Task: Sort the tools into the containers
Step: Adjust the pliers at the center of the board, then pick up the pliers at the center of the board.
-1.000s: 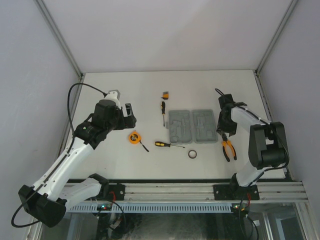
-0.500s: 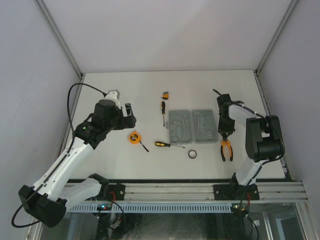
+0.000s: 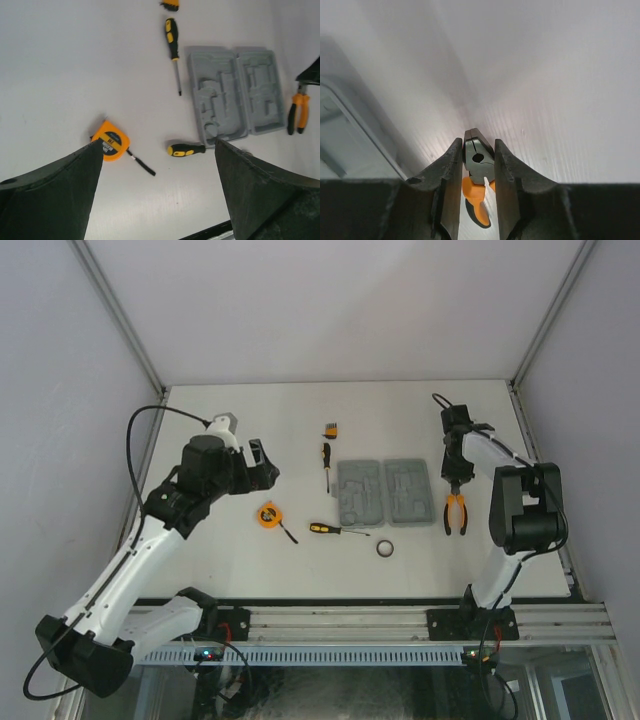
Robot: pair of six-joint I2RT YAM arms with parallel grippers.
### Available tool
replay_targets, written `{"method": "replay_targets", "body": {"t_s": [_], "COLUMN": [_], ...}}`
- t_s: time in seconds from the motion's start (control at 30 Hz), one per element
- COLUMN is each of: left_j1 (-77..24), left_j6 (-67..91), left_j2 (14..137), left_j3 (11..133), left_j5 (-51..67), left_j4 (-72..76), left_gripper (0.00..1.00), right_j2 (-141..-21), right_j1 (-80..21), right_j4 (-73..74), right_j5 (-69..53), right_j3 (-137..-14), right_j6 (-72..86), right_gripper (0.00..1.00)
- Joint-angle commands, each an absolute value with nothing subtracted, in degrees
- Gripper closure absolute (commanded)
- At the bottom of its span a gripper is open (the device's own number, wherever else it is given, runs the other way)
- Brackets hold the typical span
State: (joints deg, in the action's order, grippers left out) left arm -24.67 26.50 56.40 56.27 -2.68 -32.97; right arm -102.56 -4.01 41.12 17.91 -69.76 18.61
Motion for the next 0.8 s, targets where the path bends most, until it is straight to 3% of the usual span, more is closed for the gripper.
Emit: {"method": "replay_targets", "body": {"t_s": [0.0,0.17,0.3,0.77], "left_j1": [-24.3,-24.3,-24.3,-24.3], "left_j6": [30.5,32.0,32.0,32.3], "left_j2": [54.3,55.1,54.8,55.0], "left_j3": [63.6,67.8,68.0,67.0], "left_j5": [2.1,4.8,5.4,7.2], "left_j4": [-26.7,-26.5,-26.4,-27.2], "left_gripper": [0.04,0.04,0.04,0.04], "right_j2": [-103.9,-105.0,-103.4,-100.9], "right_j1": [-2.4,-1.8,-1.8,-1.4], "right_j4": [38.1,38.1,38.6,41.7], "right_j5": [18.1,16.9,18.2,10.6], "right_j3": [-73.6,-73.7,-72.4,-66.6], "right_j6": [16.3,16.0,16.3,13.1], "right_gripper": [0.72,0.53,0.44,0.40]}}
